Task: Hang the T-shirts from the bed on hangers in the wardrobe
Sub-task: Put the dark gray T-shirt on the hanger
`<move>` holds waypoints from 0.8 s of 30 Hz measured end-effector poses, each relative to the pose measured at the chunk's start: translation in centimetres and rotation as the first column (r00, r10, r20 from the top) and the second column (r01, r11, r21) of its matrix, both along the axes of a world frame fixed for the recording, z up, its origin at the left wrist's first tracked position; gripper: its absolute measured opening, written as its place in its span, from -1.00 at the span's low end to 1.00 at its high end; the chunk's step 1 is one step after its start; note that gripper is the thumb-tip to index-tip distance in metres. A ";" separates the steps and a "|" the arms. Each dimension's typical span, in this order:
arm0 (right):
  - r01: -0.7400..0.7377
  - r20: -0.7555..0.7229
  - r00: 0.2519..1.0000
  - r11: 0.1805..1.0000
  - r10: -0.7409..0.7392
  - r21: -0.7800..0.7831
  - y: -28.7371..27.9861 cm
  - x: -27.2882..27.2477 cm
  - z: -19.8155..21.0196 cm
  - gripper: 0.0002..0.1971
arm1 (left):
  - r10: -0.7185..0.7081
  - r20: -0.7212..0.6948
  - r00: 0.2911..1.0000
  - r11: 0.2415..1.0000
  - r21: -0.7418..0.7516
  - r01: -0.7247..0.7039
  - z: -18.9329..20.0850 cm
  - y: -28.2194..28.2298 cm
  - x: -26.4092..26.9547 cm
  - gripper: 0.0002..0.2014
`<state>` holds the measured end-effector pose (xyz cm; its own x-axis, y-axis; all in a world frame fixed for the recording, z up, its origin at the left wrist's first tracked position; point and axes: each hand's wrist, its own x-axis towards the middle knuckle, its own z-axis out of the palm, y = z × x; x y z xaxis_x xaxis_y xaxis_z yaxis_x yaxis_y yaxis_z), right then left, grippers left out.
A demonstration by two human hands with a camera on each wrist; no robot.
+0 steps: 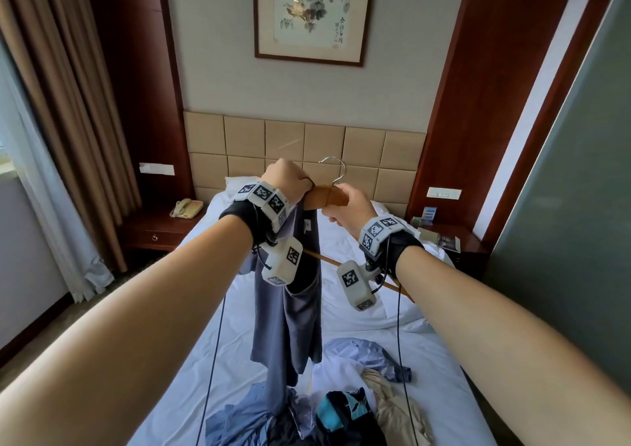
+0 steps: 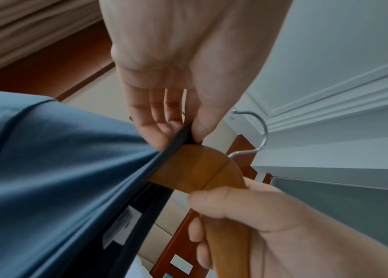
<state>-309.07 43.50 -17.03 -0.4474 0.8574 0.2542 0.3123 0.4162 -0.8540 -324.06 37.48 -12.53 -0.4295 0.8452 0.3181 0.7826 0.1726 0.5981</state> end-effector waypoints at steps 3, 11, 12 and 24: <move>0.006 0.030 1.000 0.999 -0.007 0.033 -0.3 0.3 0.2 -0.75 | -0.052 -0.008 0.999 0.998 0.041 0.053 0.5 0.3 1.3 -0.82; 0.023 0.090 0.996 0.999 -0.026 0.027 -0.5 3.3 0.7 -0.96 | -0.093 -0.015 0.996 0.993 0.068 0.094 1.1 0.9 5.4 -0.83; 0.023 0.089 0.996 0.999 -0.026 0.026 -0.4 3.8 0.8 -0.94 | -0.103 -0.001 0.995 0.993 0.066 0.102 1.2 1.2 6.1 -0.82; -0.068 0.039 0.997 0.998 0.067 0.010 -0.9 11.8 1.5 -0.75 | -0.272 -0.124 0.954 0.952 -0.181 0.248 1.4 1.6 14.2 -0.44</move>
